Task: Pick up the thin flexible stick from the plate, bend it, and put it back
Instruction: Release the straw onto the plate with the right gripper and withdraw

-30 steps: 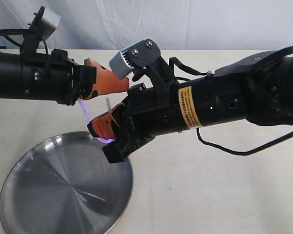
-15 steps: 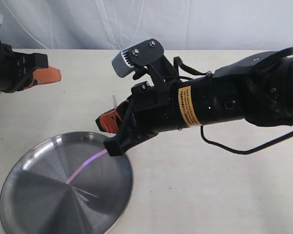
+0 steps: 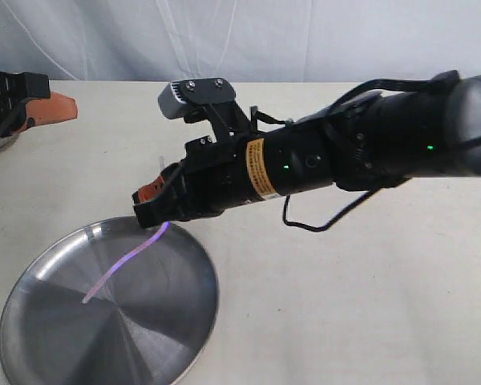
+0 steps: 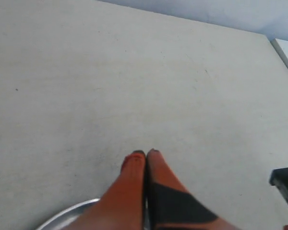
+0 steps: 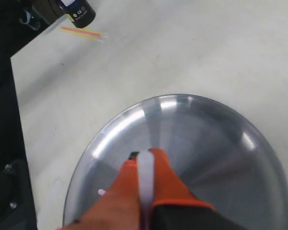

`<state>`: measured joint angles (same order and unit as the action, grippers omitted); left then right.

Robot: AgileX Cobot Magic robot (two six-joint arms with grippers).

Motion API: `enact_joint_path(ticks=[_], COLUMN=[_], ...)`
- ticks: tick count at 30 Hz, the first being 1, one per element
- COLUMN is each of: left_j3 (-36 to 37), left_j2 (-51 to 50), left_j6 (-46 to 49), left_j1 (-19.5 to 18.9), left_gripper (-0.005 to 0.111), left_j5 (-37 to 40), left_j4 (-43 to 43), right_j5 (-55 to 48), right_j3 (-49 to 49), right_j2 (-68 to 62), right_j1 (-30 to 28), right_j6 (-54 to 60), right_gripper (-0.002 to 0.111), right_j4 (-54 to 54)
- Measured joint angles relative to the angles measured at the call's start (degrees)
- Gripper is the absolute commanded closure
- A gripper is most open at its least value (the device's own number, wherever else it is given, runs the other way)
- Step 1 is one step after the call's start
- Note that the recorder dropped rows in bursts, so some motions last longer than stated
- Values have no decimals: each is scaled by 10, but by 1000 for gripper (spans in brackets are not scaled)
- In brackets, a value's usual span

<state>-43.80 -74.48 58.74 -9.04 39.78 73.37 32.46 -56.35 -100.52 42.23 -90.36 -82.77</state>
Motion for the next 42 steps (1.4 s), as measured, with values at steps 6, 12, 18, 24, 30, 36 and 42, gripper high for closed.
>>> enact_joint_path(ticks=[6, 12, 18, 24, 30, 36, 42], left_j3=[0, 0, 0, 0, 14, 52, 77], left_j2=[23, 49, 90, 169, 312, 437, 479], left_j6=[0, 0, -3, -95, -177, -188, -207], left_j1=[0, 0, 0, 0, -1, -1, -1], left_gripper=[107, 107, 107, 107, 107, 107, 107], left_j5=[4, 9, 20, 30, 42, 46, 54], left_j4=[-15, -26, -57, -173, -232, -219, -219], right_j5=[46, 64, 61, 33, -10, -37, -197], right_j3=[-53, -59, -59, -54, -3, 65, 141], right_j2=[-79, -102, -84, -2, 126, 255, 334], right_j1=[0, 0, -8, -78, -199, -239, -241], right_j6=[-50, -91, -115, -204, -215, -192, -165], right_gripper=[83, 52, 82, 109, 109, 109, 109], right_j4=[-3, -45, -81, -157, -167, -168, -172])
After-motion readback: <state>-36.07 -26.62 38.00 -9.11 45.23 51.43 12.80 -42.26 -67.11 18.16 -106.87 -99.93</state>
